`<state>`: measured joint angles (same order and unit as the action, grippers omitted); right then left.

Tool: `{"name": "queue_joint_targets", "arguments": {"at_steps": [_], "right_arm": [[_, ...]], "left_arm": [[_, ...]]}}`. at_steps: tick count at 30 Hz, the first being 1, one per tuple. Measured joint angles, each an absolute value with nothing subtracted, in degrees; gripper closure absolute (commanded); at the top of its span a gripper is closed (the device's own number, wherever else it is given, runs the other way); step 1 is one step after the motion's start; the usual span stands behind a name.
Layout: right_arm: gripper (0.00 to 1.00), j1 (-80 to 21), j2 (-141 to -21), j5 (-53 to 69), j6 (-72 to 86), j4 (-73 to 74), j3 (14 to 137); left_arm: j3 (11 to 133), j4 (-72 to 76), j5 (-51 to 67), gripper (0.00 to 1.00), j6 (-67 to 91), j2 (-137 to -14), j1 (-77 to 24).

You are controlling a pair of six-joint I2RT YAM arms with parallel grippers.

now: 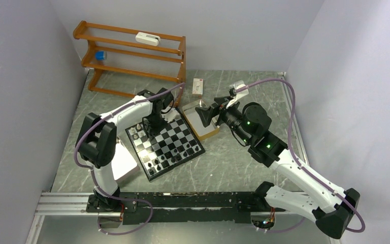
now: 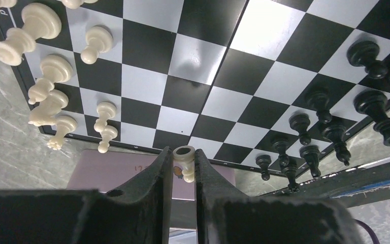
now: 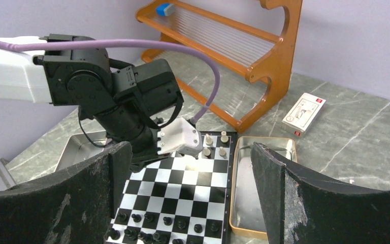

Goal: Set up the chess pieces on the board
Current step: Place the chess piece on the chessboard.

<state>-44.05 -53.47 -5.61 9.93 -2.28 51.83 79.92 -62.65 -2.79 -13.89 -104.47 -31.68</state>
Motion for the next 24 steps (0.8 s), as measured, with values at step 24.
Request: {"name": "queue_joint_targets", "arguments": {"at_steps": [24], "right_arm": [[0.08,-46.0,-51.5,-9.0,8.5,-2.3,51.6]], "left_arm": [[82.0,-65.5,-5.8,0.69,-13.6,-114.9,-33.5]]}}
